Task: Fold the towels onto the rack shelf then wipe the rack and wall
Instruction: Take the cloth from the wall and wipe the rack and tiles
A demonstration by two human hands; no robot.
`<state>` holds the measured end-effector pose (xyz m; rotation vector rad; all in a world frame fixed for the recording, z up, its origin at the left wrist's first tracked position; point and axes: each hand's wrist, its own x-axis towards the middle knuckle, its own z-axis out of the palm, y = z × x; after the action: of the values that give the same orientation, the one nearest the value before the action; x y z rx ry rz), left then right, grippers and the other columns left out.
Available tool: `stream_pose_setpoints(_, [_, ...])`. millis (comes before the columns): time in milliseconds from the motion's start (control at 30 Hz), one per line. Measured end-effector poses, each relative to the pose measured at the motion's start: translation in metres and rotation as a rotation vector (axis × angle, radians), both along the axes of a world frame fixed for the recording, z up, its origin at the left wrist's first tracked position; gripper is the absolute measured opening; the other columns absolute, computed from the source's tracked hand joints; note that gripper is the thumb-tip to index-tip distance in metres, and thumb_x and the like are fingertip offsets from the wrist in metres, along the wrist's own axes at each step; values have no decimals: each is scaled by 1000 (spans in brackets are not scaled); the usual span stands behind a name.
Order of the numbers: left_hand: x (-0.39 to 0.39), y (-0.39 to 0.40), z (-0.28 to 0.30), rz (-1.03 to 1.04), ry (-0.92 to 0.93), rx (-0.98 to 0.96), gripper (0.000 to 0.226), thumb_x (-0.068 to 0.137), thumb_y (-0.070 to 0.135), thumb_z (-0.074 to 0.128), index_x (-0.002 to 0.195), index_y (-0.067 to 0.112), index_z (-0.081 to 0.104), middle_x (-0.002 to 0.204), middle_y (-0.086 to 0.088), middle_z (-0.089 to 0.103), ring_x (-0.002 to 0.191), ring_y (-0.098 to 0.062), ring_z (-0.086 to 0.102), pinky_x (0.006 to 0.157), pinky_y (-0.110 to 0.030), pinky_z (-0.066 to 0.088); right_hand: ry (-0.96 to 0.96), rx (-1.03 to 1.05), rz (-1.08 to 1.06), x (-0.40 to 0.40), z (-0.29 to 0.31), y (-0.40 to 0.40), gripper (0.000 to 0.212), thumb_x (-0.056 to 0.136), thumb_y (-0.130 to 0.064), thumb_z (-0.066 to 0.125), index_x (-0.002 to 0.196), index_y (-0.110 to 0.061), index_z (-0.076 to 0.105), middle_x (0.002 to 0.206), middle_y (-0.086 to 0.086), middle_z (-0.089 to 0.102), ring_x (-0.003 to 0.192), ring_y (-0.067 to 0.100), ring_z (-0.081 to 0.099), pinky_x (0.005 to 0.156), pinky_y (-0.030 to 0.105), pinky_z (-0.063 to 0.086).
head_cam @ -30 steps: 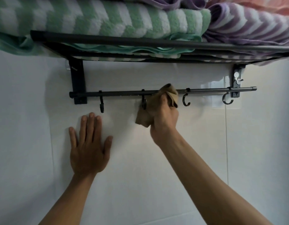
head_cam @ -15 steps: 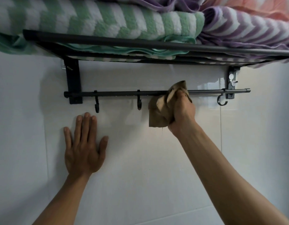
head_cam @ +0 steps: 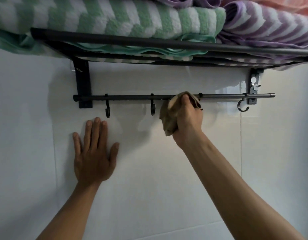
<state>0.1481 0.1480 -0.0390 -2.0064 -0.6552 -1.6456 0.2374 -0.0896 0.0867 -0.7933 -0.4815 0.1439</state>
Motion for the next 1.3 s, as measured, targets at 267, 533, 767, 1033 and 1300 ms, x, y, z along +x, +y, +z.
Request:
stream_pose_setpoints(267, [-1, 2, 0, -10, 26, -18, 75, 99, 50, 29, 160, 10, 16, 169, -11, 9, 156, -29, 7, 122, -61, 8, -39, -59, 160, -20, -8, 37, 14, 96, -29, 67, 92, -16, 68, 104, 11, 74, 102, 31, 70, 94, 54, 56])
stream_pose_setpoints(533, [1, 2, 0, -8, -12, 9, 74, 99, 51, 31, 159, 9, 23, 167, -11, 17, 155, -27, 13, 122, -61, 12, 98, 185, 19, 1, -18, 24, 24, 102, -40, 54, 93, -20, 65, 101, 9, 72, 100, 30, 70, 93, 53, 57])
stream_pose_setpoints(767, [-3, 1, 1, 46, 32, 11, 76, 99, 53, 33, 159, 9, 19, 167, -13, 14, 155, -30, 12, 121, -61, 13, 159, 320, 481, -47, -64, 56, 42, 90, -22, 39, 62, -19, 70, 65, 10, 60, 67, 27, 54, 78, 39, 43])
stream_pose_setpoints(1033, [-5, -5, 4, -16, 69, -72, 73, 101, 54, 11, 160, 11, 21, 168, -11, 13, 156, -29, 10, 124, -58, 7, 93, 255, 406, -75, -15, 83, 24, 105, -26, 46, 115, -8, 60, 123, 19, 65, 114, 35, 63, 106, 46, 48])
stream_pose_setpoints(1300, [-6, 0, 2, 53, 152, -75, 64, 97, 50, 39, 145, 9, 51, 152, -16, 47, 152, -33, 24, 122, -62, 10, -114, -76, 235, -90, -17, 97, 10, 95, -24, 68, 86, -24, 65, 95, -2, 72, 93, 15, 67, 86, 29, 53])
